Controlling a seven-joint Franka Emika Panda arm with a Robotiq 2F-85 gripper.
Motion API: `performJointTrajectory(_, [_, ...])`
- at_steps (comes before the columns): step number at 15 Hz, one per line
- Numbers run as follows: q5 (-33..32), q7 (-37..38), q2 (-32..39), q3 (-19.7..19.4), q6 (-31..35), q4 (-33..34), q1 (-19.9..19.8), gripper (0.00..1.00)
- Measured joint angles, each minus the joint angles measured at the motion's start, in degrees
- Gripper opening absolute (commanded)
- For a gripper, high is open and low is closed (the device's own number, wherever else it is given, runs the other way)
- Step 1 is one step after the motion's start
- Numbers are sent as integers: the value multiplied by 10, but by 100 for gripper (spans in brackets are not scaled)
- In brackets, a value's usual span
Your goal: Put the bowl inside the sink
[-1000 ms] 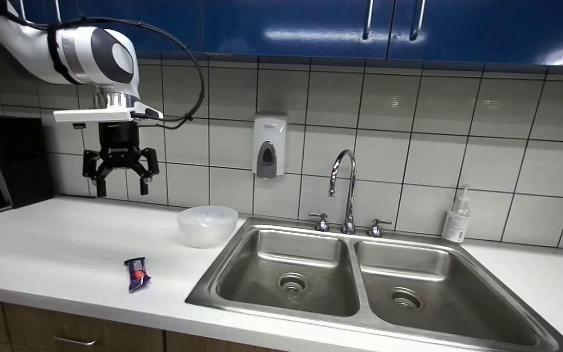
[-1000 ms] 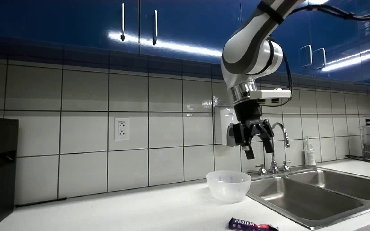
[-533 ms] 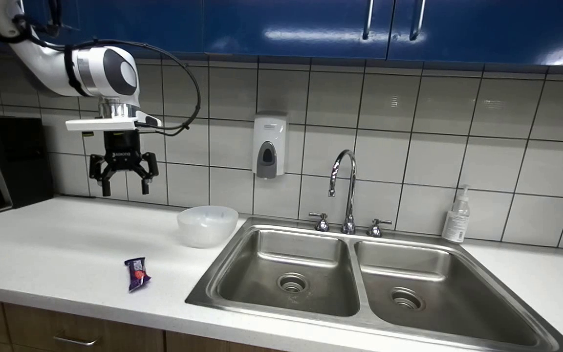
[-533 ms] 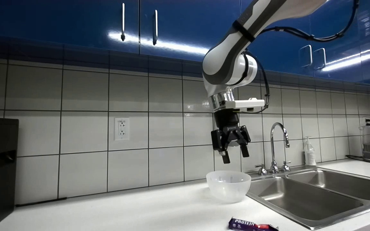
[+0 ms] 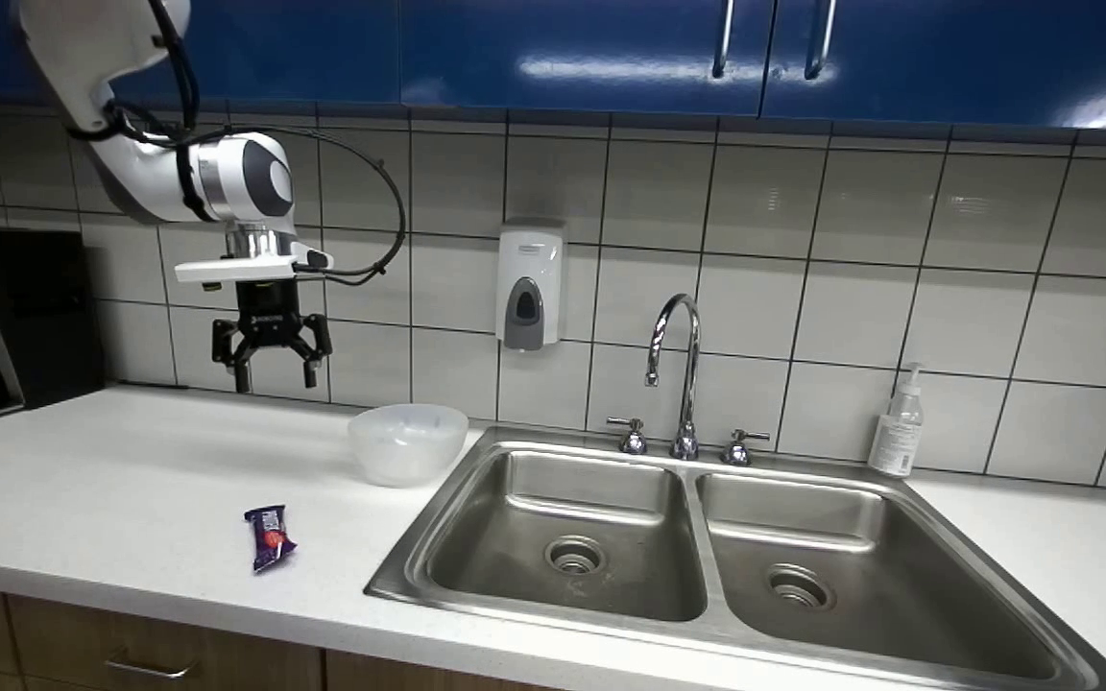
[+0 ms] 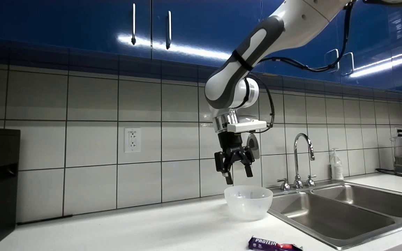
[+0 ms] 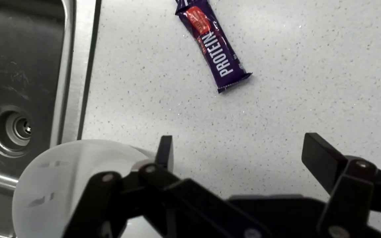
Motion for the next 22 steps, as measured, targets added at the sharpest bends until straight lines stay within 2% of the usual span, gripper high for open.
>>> performJointTrajectory(6, [-13,2,72,-17,-1,69,0,100])
performJointTrajectory(11, [-16,2,103,-30,-1,108,0,100])
performJointTrajectory(22, [-11,4,149,-51,2,154,-3,100])
